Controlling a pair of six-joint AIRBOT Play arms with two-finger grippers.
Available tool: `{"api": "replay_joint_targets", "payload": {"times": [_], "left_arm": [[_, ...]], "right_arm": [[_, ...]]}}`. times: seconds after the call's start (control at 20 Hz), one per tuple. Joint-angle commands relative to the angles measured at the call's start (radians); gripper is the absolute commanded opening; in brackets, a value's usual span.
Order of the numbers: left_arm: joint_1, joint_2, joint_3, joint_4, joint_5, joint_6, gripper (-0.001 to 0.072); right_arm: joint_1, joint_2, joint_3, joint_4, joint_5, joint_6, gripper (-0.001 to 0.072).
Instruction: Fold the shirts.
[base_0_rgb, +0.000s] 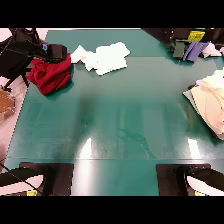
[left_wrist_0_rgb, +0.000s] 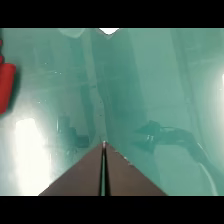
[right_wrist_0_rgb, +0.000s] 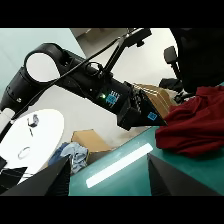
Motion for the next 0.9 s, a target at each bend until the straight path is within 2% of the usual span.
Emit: {"api": "replay_joint_targets", "payload": {"times": [0.0,0.6,0.8,0.85], "left_arm": [[0.0,0.0,0.0,0.0,0.0,0.0,0.0025],[0.0,0.0,0.001,-0.002,0.015,0.0,0.0025],[0.0,0.0,0.001,-0.027,0.277,-0.001,0.0025],[0.0,0.0,0.0,-0.027,0.303,0.0,0.0025]], "right_arm": [[0.001,0.0,0.001,0.0,-0.001,0.0,0.0519],[0.001,0.0,0.001,-0.002,-0.042,0.0,0.0519],[0.001,-0.013,0.001,-0.002,-0.03,0.0,0.0519],[0.001,-0.022,0.001,-0.002,-0.023,0.0,0.0519]]}}
